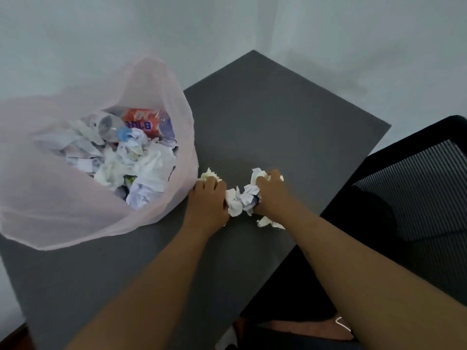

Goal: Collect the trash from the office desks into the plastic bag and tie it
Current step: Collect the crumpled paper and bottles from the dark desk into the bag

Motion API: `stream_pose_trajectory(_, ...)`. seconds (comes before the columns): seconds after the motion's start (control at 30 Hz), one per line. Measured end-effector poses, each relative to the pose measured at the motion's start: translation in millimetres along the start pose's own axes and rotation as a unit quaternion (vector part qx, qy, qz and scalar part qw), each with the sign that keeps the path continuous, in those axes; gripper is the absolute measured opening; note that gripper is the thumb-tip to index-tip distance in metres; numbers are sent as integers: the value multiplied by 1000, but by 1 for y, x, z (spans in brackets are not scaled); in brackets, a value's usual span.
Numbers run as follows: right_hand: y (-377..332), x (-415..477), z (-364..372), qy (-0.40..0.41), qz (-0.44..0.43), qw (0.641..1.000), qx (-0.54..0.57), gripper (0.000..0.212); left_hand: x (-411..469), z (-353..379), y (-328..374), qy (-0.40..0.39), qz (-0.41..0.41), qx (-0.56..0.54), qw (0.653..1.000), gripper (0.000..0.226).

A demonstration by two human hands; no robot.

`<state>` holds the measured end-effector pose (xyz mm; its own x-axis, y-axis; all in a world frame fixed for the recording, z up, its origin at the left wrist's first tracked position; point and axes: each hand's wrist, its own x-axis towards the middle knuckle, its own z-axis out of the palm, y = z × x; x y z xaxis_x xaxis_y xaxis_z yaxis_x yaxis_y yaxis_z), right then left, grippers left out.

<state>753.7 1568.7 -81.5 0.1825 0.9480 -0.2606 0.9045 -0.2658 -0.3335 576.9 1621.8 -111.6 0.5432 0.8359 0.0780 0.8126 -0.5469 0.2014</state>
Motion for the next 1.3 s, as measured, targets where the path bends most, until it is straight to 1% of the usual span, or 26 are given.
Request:
stream_pose_trajectory(0.07,-5,8,4,0,5,1000,-1,66,1,-1,-8,-18,2,8,1000,44)
stream_pose_trajectory(0.13,-9,9,2,-6,10,1000,14,80,-2,-2,-12,-22,3,9,1000,65)
stream_pose_trajectory(0.2,-10,6,-7,-32,11,999,31,100,-5,-7,-14,-51,6,20,998,93)
stream_pose_trajectory(0.23,-10,4,-14,-47,11,998,36,110,-7,-9,-13,-69,11,31,997,103)
stream_pose_trajectory(0.27,-9,1,-21,-59,13,997,40,117,-10,-10,-13,-83,19,40,996,108)
stream_pose_trajectory(0.33,-8,-8,-36,-66,17,997,47,120,-20,-13,-12,-82,34,40,995,114)
stream_pose_trajectory(0.43,-2,-26,-50,-48,29,996,69,116,-46,-20,-7,-35,30,4,999,111)
stream_pose_trajectory(0.57,14,-60,-55,-32,28,999,30,108,-91,-19,9,-13,-12,5,1000,100)
stream_pose_trajectory(0.63,29,-79,-59,-3,12,1000,-13,101,-115,-15,19,-28,-39,10,999,98)
stream_pose_trajectory(0.7,50,-100,-67,37,-8,997,-63,90,-139,-7,30,-60,-64,20,996,97)
stream_pose_trajectory(0.77,82,-126,-84,86,-29,991,-102,75,-160,2,39,-95,-106,21,990,96)
stream_pose_trajectory(0.83,126,-159,-105,119,-41,981,-149,62,-179,9,46,-112,-137,22,984,95)
stream_pose_trajectory(0.9,178,-198,-125,119,-25,974,-193,56,-196,15,52,-142,-159,32,976,94)
stream_pose_trajectory(0.97,226,-235,-135,89,-6,972,-218,60,-212,22,59,-163,-169,32,972,88)
stream_pose_trajectory(1.03,257,-269,-129,61,-2,975,-211,59,-221,25,63,-159,-179,21,971,76)
stream_pose_trajectory(1.1,273,-292,-116,58,-10,979,-193,60,-221,25,65,-157,-190,9,969,69)
stream_pose_trajectory(1.17,275,-299,-110,87,-10,983,-164,59,-219,26,67,-167,-190,14,967,68)
stream_pose_trajectory(1.27,266,-299,-109,150,24,985,-81,41,-221,29,68,-160,-196,16,967,68)
stream_pose_trajectory(1.3,262,-299,-108,163,26,984,-65,39,-222,30,67,-154,-198,17,968,68)
